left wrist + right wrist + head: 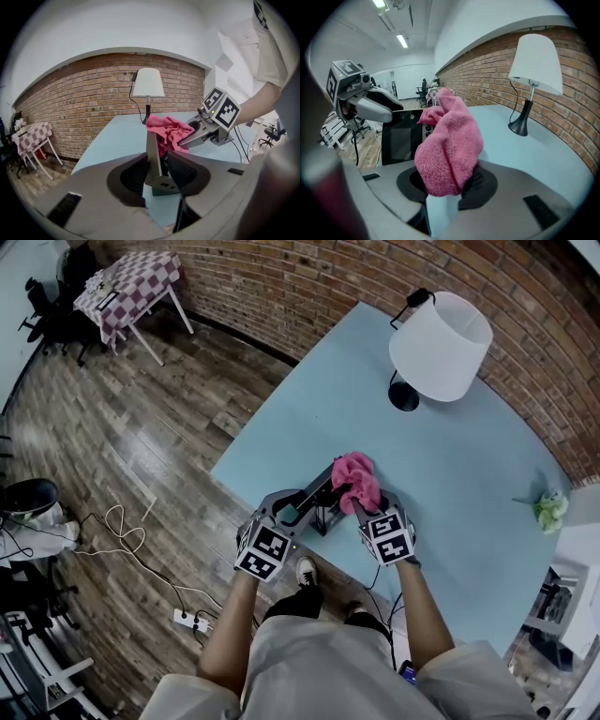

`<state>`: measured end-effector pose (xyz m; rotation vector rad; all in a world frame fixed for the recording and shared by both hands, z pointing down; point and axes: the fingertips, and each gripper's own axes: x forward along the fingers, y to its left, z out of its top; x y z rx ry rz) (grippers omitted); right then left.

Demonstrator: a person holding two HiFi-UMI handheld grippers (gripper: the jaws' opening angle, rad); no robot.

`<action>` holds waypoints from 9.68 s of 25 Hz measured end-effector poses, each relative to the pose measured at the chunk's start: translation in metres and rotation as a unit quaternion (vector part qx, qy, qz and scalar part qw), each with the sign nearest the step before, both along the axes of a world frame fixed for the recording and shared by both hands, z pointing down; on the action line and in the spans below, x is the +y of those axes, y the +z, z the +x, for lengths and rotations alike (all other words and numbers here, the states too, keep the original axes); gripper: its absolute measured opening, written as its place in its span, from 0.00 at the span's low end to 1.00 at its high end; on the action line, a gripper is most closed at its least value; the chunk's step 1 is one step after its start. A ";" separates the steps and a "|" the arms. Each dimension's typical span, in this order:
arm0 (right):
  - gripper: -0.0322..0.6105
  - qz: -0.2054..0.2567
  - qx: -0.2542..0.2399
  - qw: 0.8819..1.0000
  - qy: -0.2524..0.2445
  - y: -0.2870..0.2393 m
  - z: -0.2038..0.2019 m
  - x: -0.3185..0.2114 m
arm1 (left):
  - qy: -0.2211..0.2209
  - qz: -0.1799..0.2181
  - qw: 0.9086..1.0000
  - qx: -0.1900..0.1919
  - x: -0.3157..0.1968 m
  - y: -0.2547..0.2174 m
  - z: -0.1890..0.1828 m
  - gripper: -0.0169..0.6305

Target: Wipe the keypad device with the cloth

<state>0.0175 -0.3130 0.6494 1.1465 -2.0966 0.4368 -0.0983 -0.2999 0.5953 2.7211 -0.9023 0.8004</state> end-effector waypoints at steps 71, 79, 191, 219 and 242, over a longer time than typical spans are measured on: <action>0.25 0.092 -0.082 0.992 0.022 -0.090 -0.037 -0.017 | -0.029 -0.007 0.999 0.029 -0.006 -0.002 0.002 0.32; 0.25 0.085 -0.047 0.995 -0.013 -0.071 -0.063 -0.021 | -0.023 -0.001 1.000 0.013 -0.004 0.000 0.003 0.32; 0.23 0.091 0.087 0.985 -0.121 -0.041 -0.116 0.040 | 0.209 0.085 0.965 -0.132 0.035 0.011 -0.007 0.39; 0.22 0.002 0.126 0.983 -0.134 0.015 -0.063 0.094 | 0.205 0.079 0.962 -0.159 0.038 0.009 -0.010 0.42; 0.22 0.119 -0.056 0.989 -0.070 -0.153 0.013 0.093 | -0.152 0.109 0.981 0.060 0.092 -0.099 -0.021 0.19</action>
